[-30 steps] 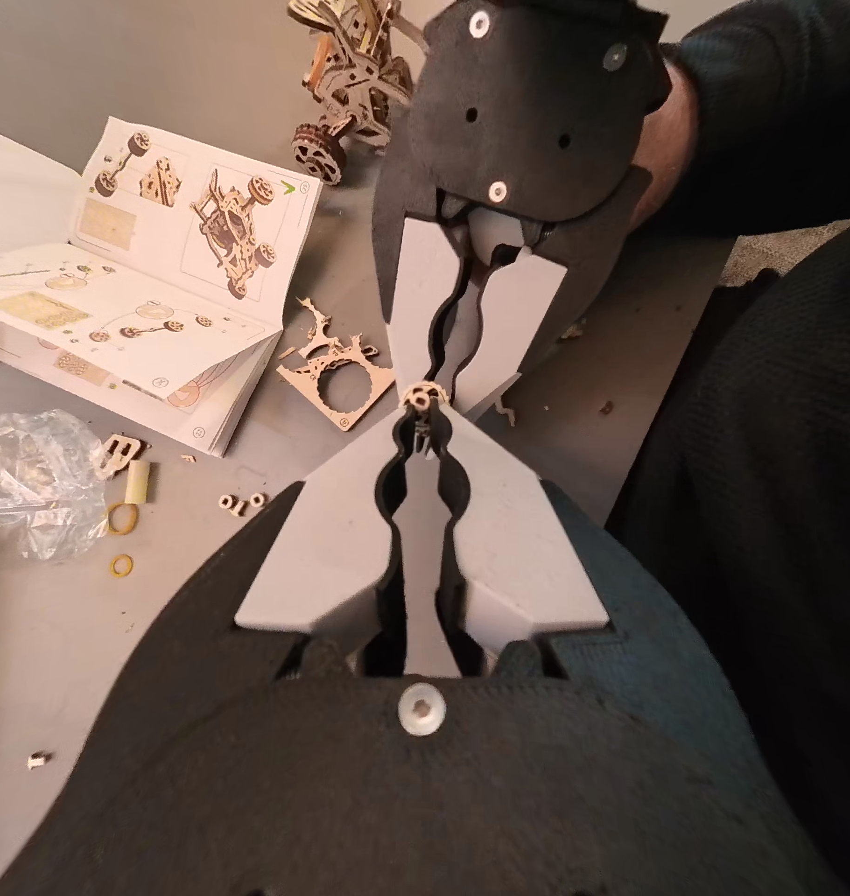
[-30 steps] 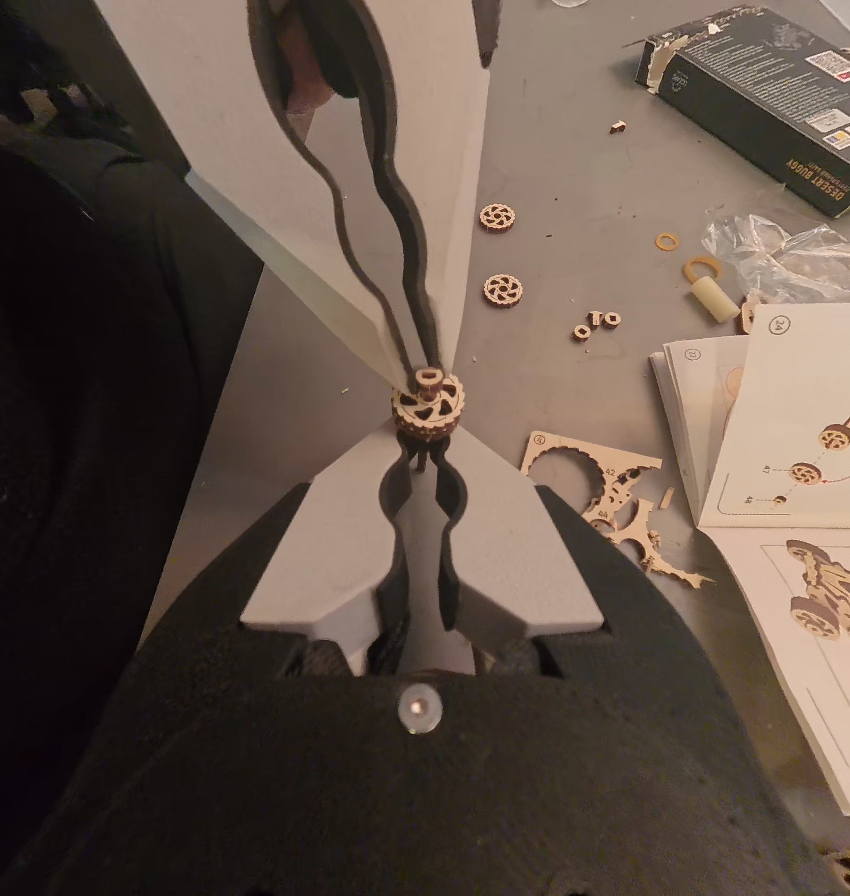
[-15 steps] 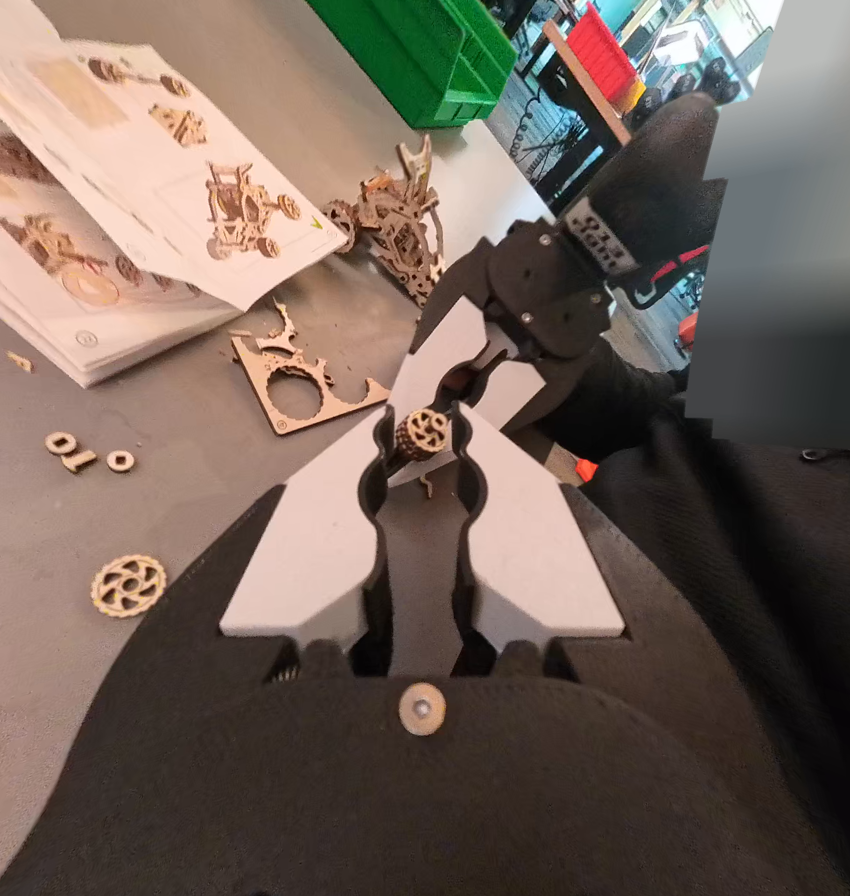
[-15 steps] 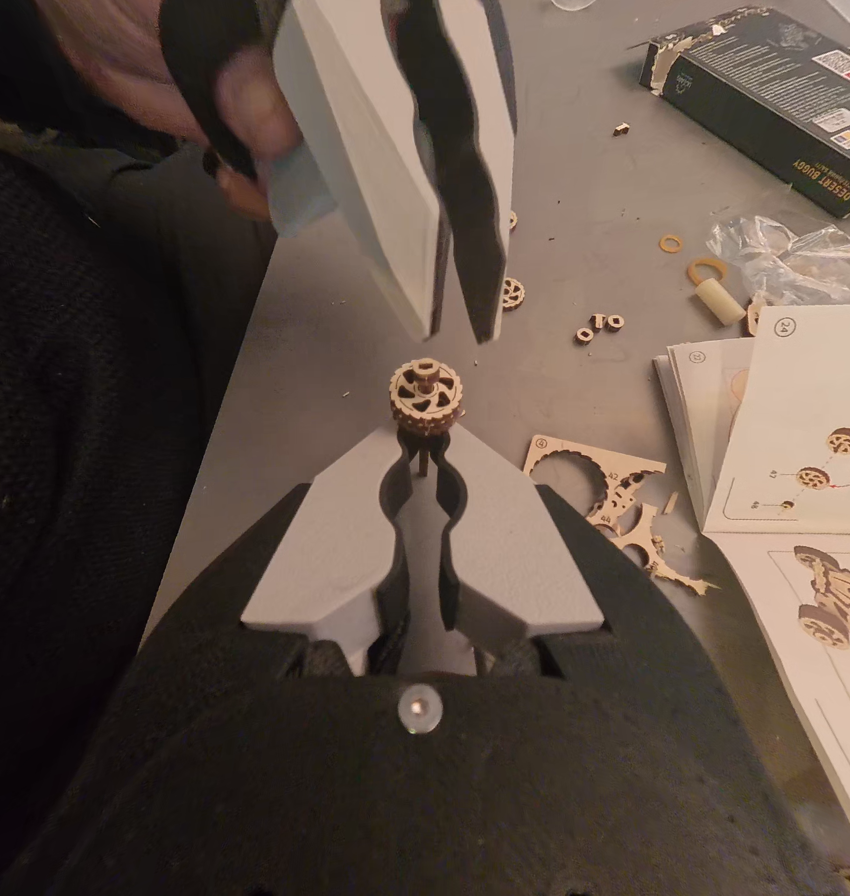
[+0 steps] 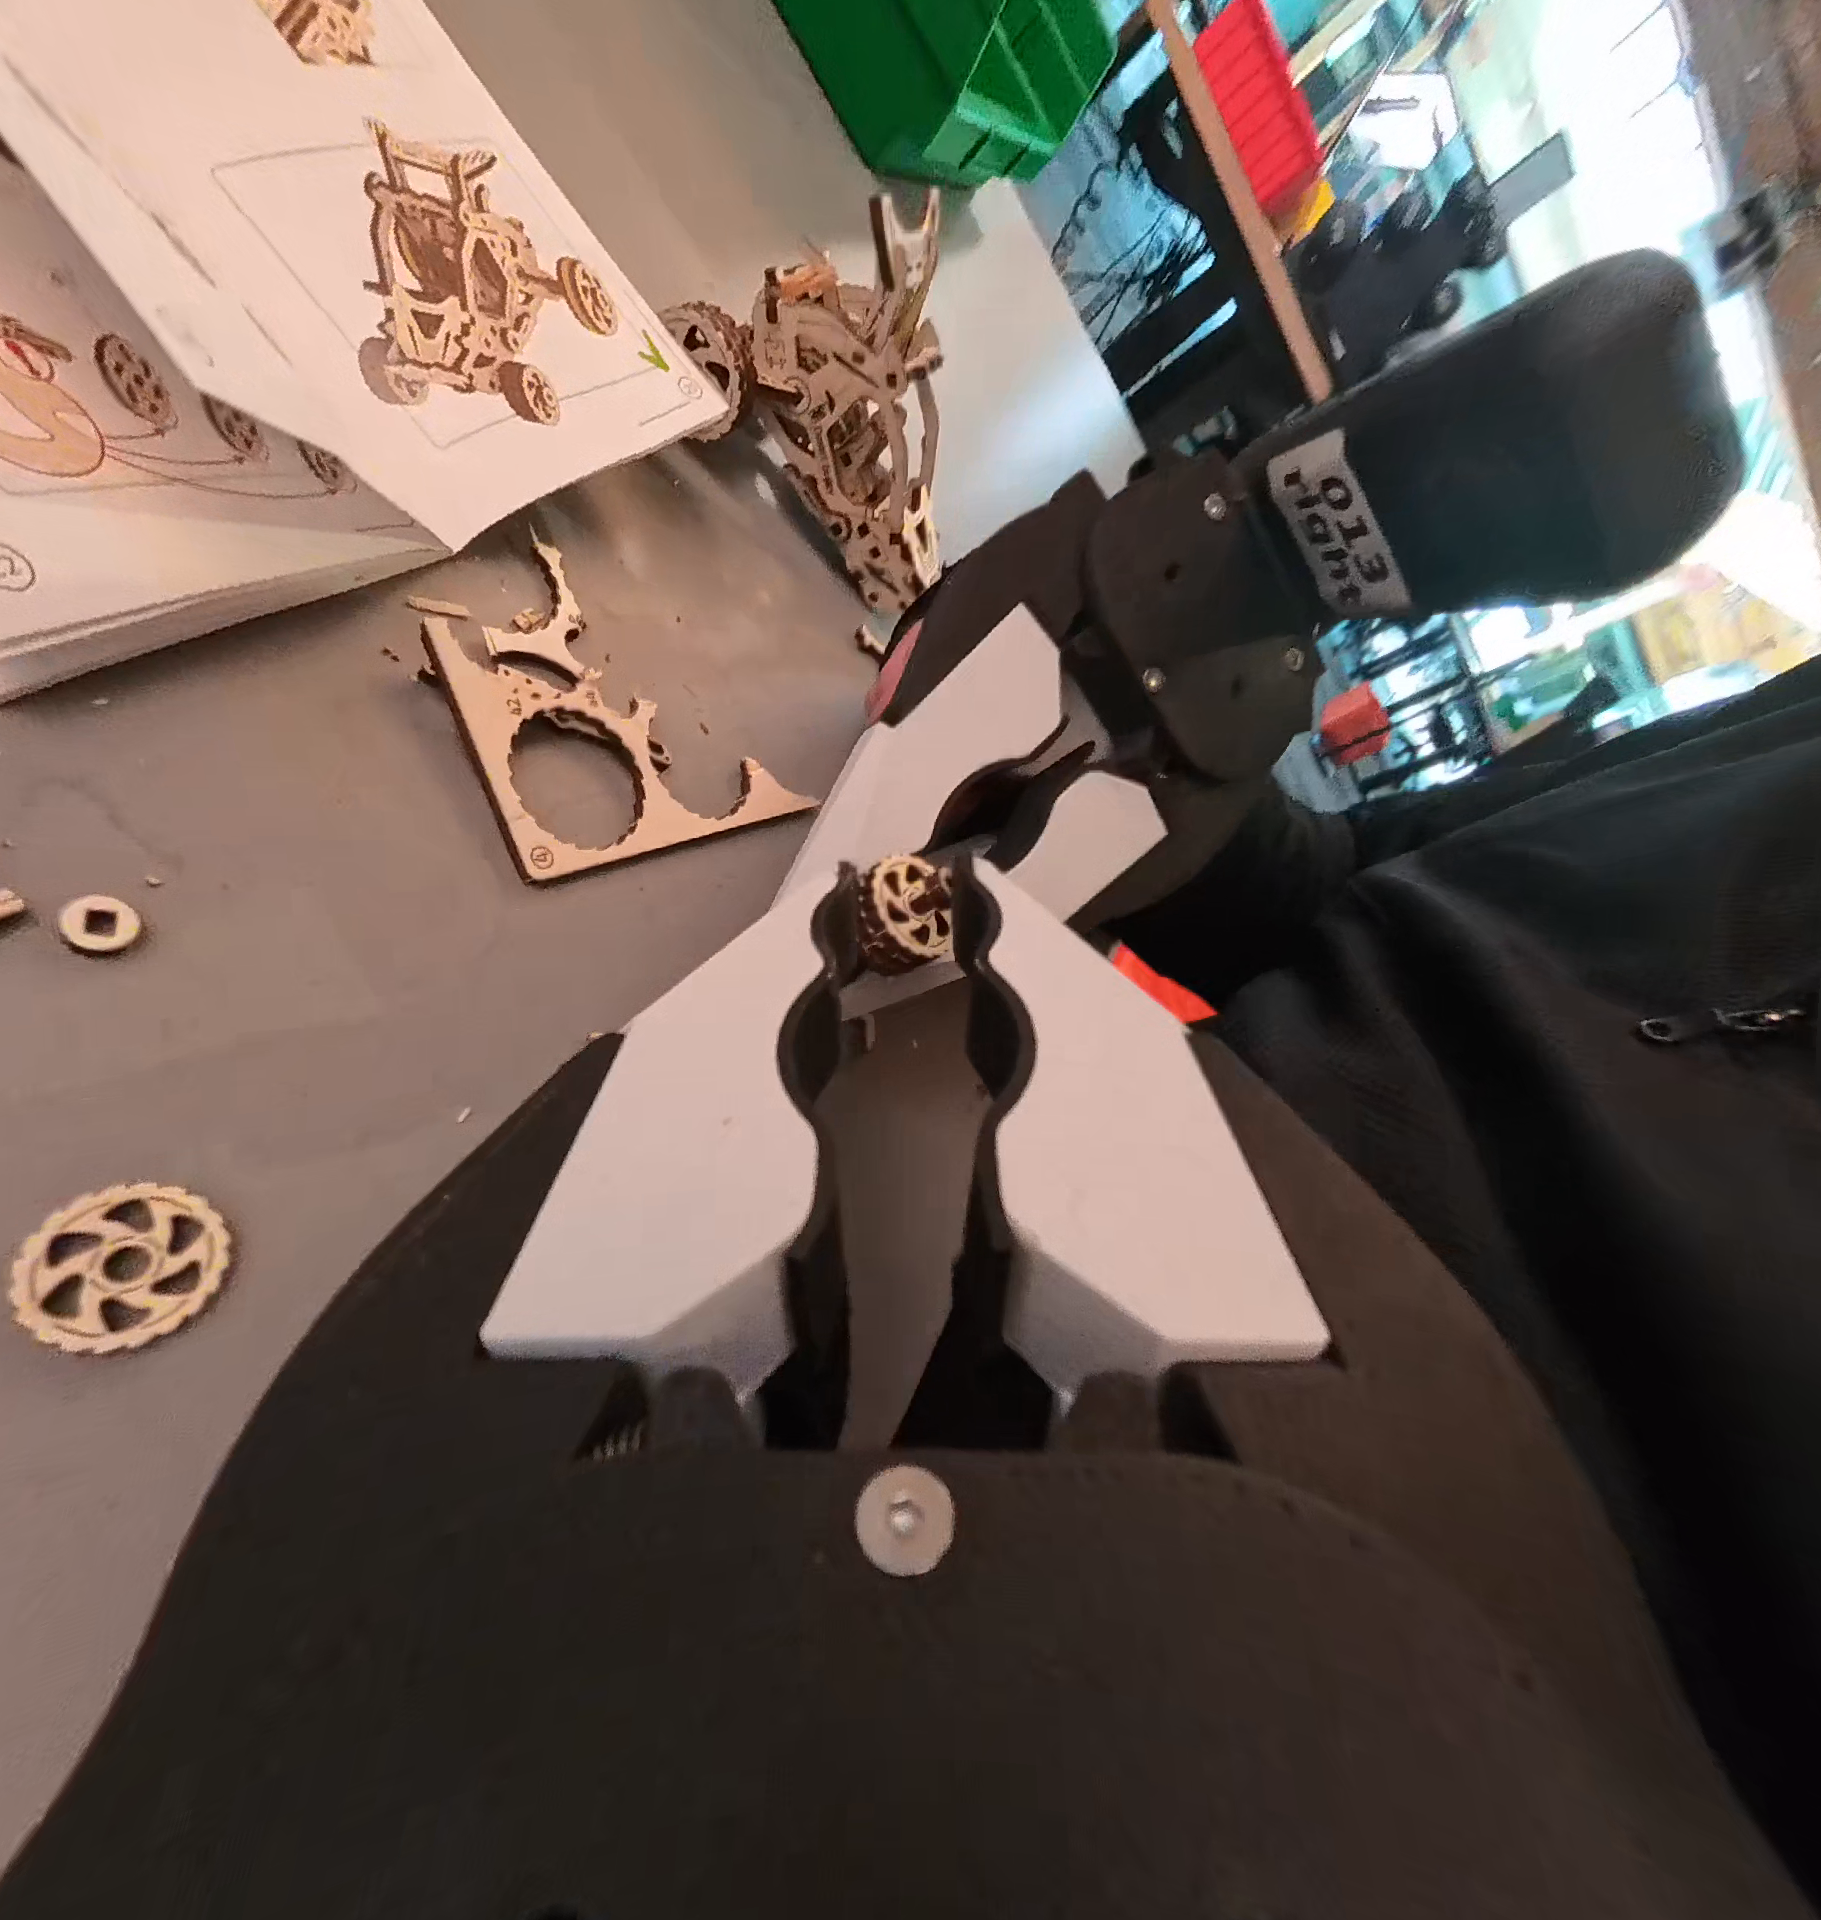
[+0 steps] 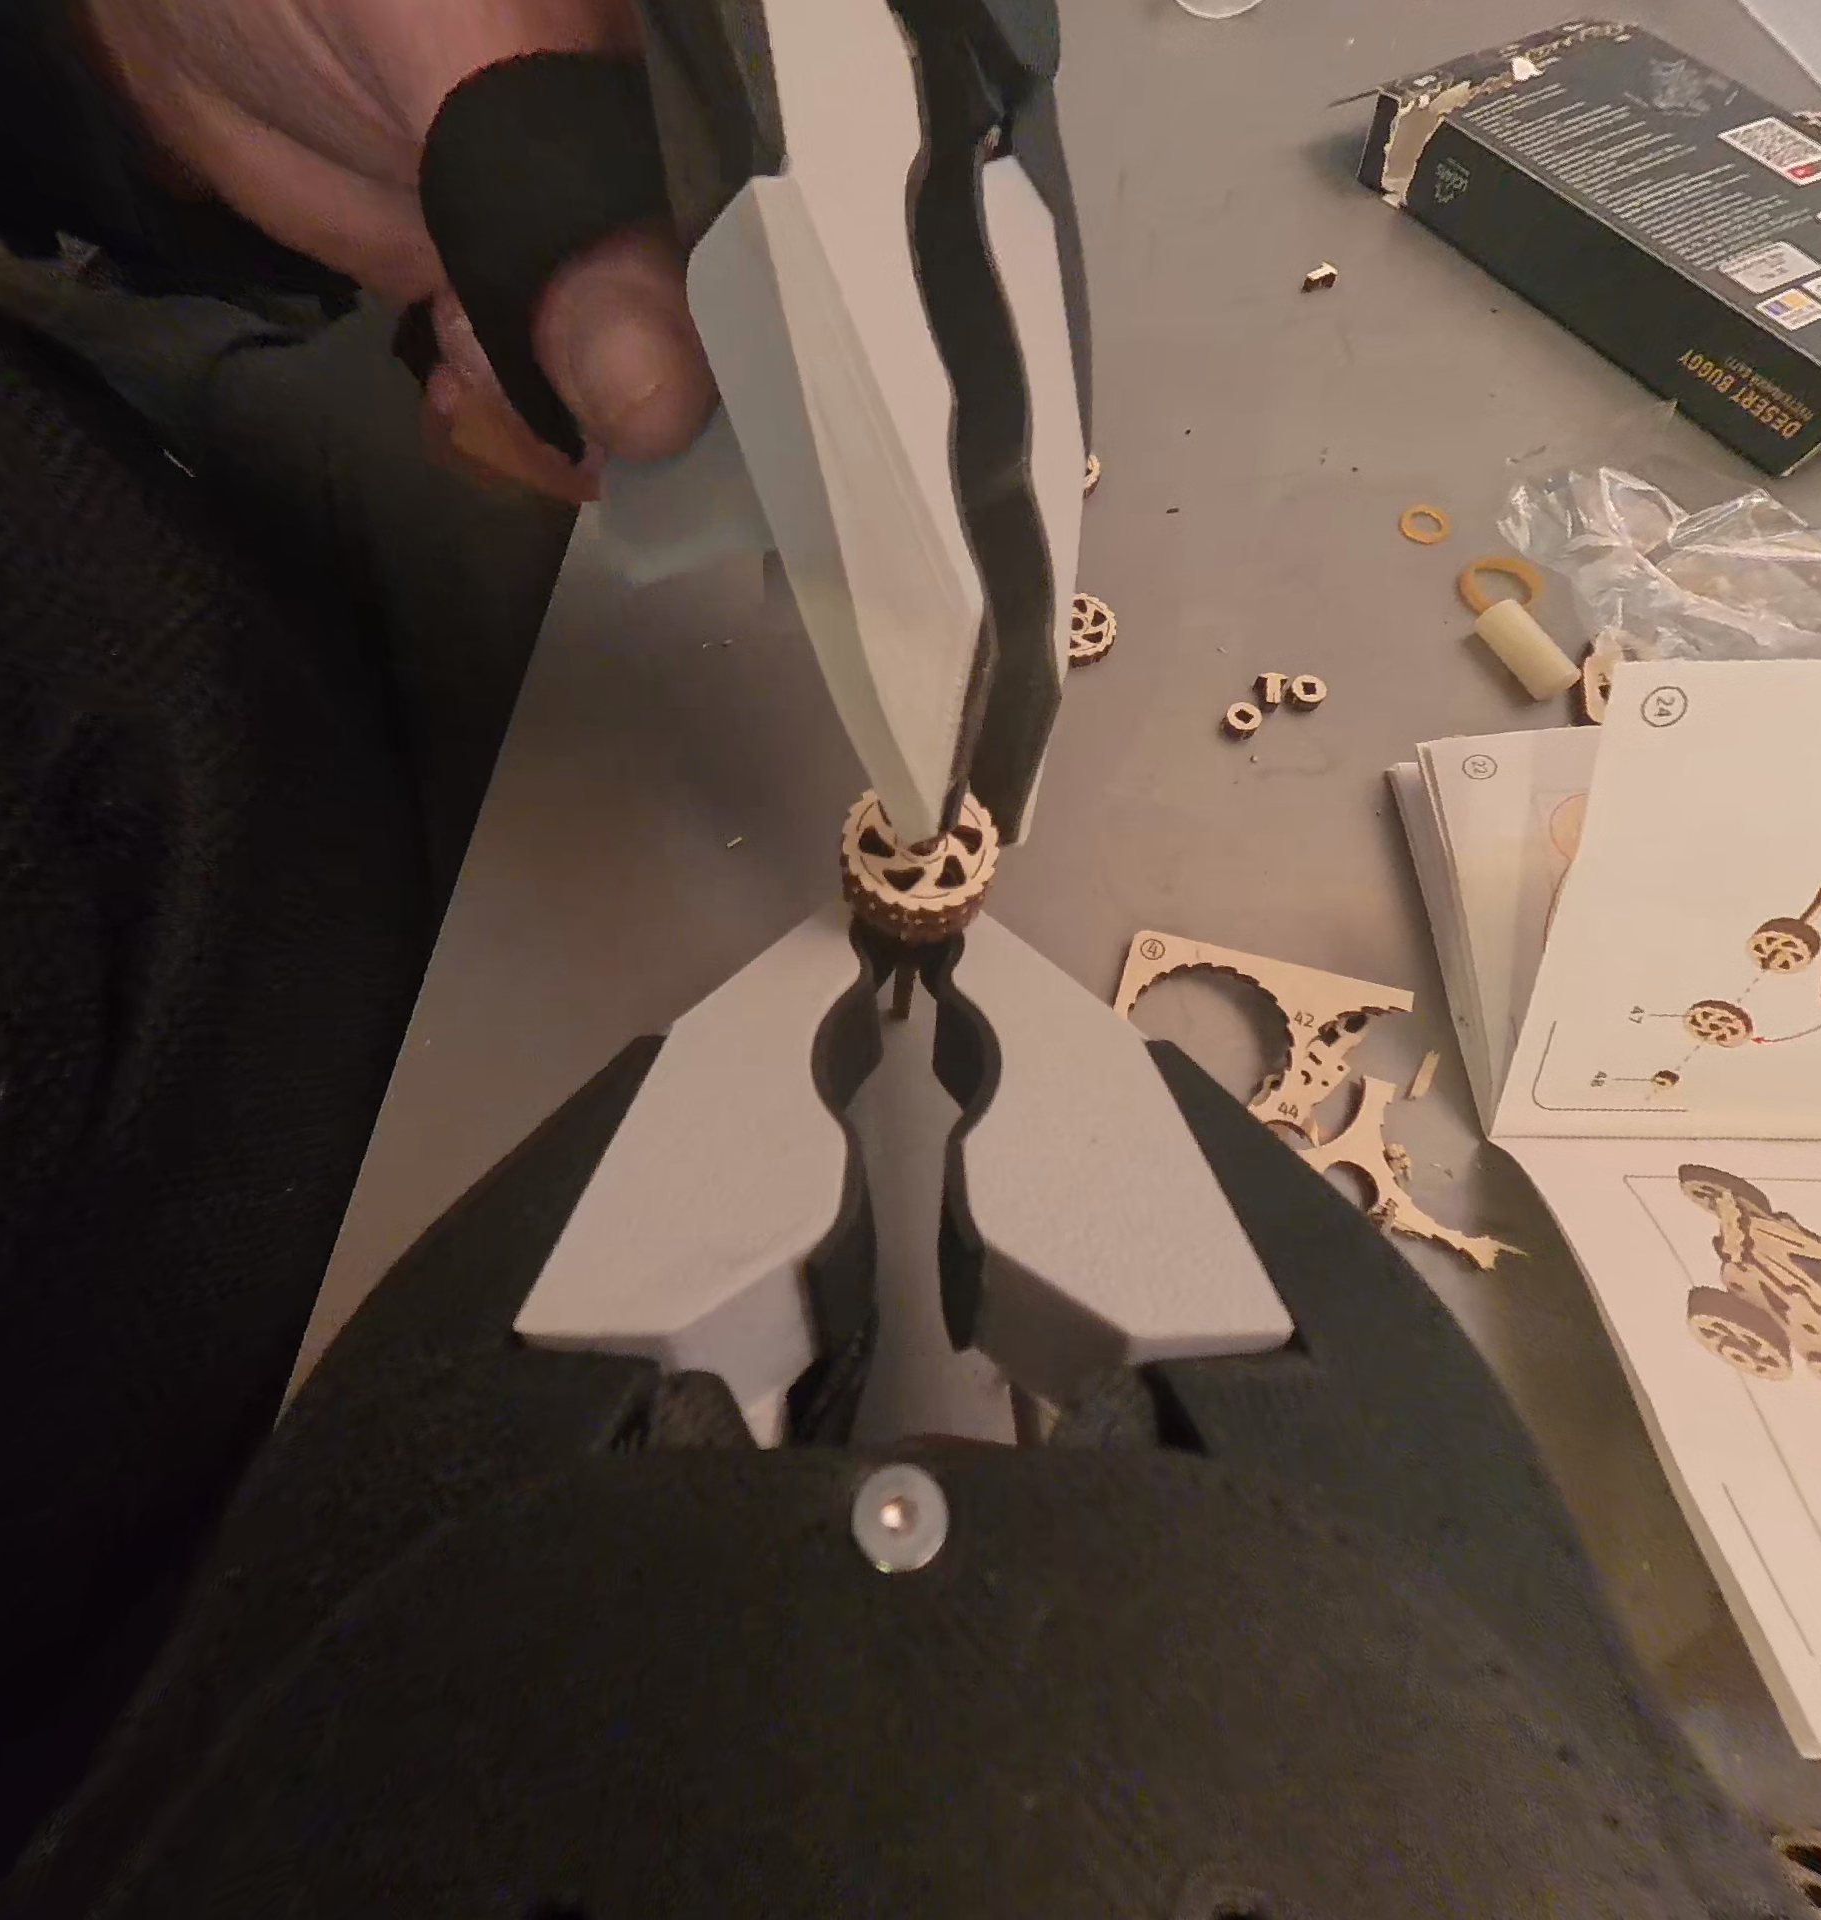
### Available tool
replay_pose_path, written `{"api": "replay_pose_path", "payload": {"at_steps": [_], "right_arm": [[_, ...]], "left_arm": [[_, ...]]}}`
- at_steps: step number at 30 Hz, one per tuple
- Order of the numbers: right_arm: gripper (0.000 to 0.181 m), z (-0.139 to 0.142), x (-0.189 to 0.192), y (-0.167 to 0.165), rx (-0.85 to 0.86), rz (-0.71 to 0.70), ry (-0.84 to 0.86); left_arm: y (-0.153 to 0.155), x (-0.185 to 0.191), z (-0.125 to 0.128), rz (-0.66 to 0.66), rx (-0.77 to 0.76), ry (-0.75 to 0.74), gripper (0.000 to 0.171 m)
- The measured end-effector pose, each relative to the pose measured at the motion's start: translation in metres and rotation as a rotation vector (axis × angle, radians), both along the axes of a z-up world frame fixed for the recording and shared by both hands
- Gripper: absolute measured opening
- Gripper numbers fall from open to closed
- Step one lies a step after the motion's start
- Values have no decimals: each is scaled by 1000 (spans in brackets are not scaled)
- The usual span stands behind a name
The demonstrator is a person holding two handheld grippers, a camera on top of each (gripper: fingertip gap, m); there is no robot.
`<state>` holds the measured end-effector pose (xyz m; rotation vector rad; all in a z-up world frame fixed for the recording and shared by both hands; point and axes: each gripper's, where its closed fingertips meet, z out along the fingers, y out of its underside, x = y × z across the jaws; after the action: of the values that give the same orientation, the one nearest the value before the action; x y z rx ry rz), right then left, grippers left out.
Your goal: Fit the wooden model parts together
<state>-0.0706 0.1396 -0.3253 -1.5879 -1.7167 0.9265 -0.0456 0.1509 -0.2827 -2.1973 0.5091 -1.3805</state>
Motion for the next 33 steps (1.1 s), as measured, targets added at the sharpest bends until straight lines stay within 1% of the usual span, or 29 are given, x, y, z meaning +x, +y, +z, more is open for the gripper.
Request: {"api": "replay_pose_path", "payload": {"at_steps": [4,10,13,14,15,16,17,19,22,25,28,31,33], "right_arm": [[0,0,0,1,14,-7,-5],[0,0,0,1,29,-9,-4],[0,0,-1,0,27,-5,4],[0,0,-2,-1,20,-4,7],[0,0,-2,-2,20,1,7],[0,-1,-2,-2,26,4,8],[0,-1,-3,-3,25,5,8],[0,-1,-3,-2,19,3,7],[0,-1,-3,-2,16,5,7],[0,-1,-3,-3,18,7,8],[0,-1,-3,-3,16,9,7],[0,-1,-2,-3,13,8,7],[0,-1,-2,-2,12,6,7]], "left_arm": [[0,0,-1,-31,-22,55,16],[0,1,-1,-38,-92,23,15],[0,0,0,-24,-141,-43,14],[2,-2,1,-9,-170,-83,13],[3,-3,6,4,-172,-143,3],[7,-5,11,34,-169,-202,4],[6,-6,12,43,-176,-225,4],[0,-3,8,26,-142,-187,4],[-1,-5,10,38,-125,-199,8],[-4,-7,6,31,-103,-172,2],[-5,-6,6,25,-83,-183,1],[-6,-5,6,15,-37,-183,0],[-6,-5,6,7,23,-156,0]]}}
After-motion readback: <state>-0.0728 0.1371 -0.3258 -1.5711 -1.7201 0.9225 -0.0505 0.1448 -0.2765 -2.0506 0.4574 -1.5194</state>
